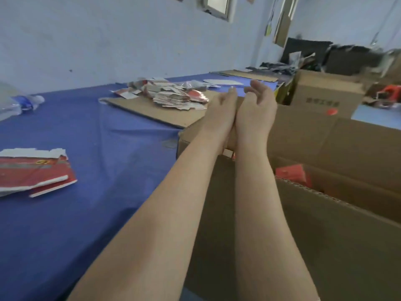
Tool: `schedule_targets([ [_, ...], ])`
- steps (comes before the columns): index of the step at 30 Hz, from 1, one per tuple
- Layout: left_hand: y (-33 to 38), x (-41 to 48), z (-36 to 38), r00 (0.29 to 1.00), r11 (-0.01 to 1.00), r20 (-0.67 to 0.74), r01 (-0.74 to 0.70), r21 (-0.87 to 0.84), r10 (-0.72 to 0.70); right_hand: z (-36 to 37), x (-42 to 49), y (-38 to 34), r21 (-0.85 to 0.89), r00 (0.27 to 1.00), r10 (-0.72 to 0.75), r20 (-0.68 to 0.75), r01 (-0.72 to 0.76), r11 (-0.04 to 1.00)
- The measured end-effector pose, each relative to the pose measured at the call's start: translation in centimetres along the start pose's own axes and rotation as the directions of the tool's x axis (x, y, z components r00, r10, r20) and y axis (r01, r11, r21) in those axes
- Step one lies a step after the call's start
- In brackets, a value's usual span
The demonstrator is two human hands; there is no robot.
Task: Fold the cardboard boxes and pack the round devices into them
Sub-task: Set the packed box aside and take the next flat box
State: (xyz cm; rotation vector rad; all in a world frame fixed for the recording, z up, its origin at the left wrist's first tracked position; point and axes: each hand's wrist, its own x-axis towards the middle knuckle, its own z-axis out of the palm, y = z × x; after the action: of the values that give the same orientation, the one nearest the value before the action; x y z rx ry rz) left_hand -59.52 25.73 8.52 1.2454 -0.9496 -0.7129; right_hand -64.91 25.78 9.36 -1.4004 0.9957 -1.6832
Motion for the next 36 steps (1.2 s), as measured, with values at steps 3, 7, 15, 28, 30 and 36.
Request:
schedule_targets([
  [3,-0.4,-0.2,-5.6,0.957,0.995,-0.285,-0.070,-0.070,0.048,5.2,-3.2,1.0,0.152,0.977,0.050,0.208,-0.083,0.985],
  [7,-2.7,-1.8,-16.3,0.814,0.989,-0.575,0.005,0.151,0.084,13.3,-9.8,3.4,0.131,0.864,0.150,0.480,-0.240,0.962],
  [15,-8.8,-7.8,-35.8,0.505,0.769,-0.862,0.566,0.297,-0.039,24.2,-20.6,7.1,-0.290,0.495,0.307,0.813,-0.112,0.950],
  [28,-12.7,-5.4,-38.1,0.612,0.319,-0.779,0.772,0.550,-0.137,28.7,-21.6,8.2,-0.406,0.516,0.393,0.761,-0.094,0.909],
  [30,-12.7,-4.9,-37.8,0.629,0.287,-0.778,0.743,0.604,0.009,29.1,-21.5,8.5,-0.432,0.518,0.382,0.765,-0.026,0.901],
  [36,-12.2,-5.5,-39.4,0.601,0.366,-0.782,0.699,0.614,0.164,29.2,-21.9,10.1,-0.605,0.581,0.349,0.735,0.331,0.724],
])
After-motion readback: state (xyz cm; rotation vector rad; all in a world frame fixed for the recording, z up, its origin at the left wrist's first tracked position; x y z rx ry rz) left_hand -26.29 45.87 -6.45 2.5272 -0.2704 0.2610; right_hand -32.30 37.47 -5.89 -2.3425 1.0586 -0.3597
